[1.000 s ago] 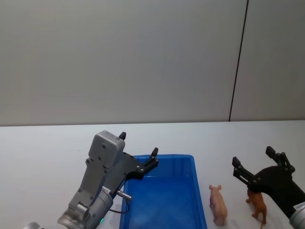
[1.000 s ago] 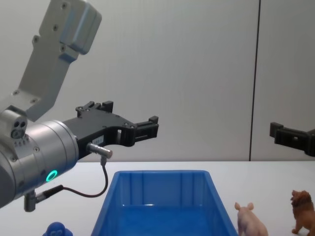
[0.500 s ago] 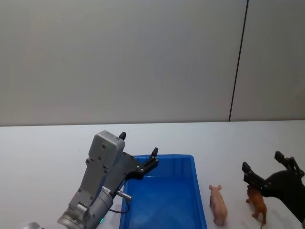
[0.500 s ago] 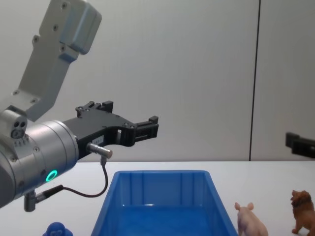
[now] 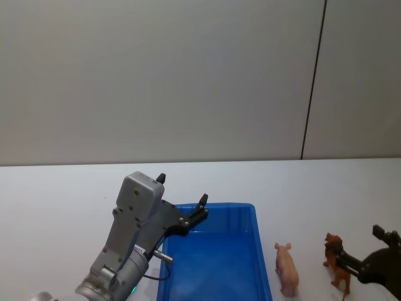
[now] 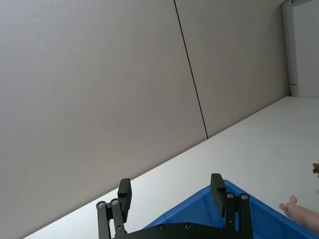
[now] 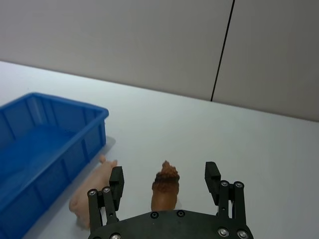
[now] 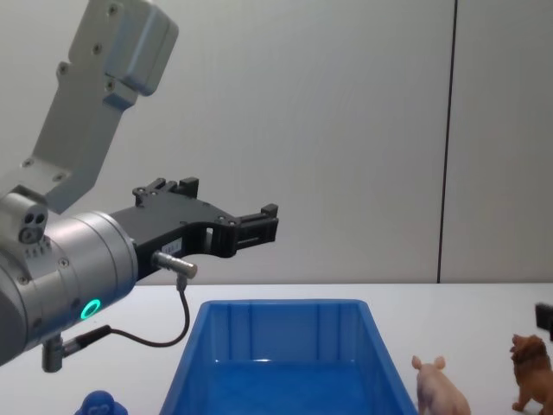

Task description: Pick up the two dolls from the table and place them into the box.

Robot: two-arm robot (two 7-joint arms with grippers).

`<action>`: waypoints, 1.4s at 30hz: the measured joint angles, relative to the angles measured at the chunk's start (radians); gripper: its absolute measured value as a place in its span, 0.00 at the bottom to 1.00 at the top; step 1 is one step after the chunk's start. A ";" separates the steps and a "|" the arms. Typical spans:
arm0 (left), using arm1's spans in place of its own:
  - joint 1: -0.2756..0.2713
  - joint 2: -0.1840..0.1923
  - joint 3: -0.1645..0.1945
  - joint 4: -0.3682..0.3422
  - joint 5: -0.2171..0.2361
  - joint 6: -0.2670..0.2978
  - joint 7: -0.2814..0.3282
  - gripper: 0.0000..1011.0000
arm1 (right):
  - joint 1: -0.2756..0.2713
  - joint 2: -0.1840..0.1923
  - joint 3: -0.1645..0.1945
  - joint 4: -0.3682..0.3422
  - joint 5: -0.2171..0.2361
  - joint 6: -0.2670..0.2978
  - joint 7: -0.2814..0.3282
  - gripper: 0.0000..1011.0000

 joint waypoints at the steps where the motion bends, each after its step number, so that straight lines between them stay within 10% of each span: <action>1: 0.000 0.000 0.000 0.000 0.000 0.000 0.000 0.99 | 0.000 0.001 0.000 0.002 -0.002 0.004 0.001 0.99; 27: 0.000 0.000 0.000 0.000 0.000 0.000 0.000 0.99 | 0.045 -0.037 -0.021 0.118 -0.029 0.114 0.018 0.99; 42: 0.000 0.000 0.000 0.000 0.000 0.000 0.000 0.99 | 0.072 -0.062 -0.030 0.175 -0.014 0.158 0.018 0.59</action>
